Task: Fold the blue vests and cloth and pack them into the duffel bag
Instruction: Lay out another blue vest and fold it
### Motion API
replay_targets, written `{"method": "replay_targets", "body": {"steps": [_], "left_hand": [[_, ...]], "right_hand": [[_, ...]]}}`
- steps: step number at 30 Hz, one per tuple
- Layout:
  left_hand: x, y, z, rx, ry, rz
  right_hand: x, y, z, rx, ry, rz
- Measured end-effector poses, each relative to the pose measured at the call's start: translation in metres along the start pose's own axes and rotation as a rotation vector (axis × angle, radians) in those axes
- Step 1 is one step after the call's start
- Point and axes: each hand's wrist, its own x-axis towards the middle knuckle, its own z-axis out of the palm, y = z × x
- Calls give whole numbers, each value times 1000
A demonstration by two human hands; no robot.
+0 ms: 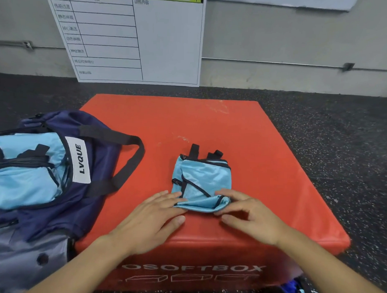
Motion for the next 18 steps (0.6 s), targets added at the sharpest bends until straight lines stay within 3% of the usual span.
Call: {"method": "replay_targets", "body": {"steps": [10, 18], "left_hand": [[-41, 43, -12, -151, 73, -53], [-52, 51, -22, -689, 190, -242]], "right_hand": [[-35, -30, 18, 14, 40, 84], [-27, -35, 26, 161, 169, 173]]}}
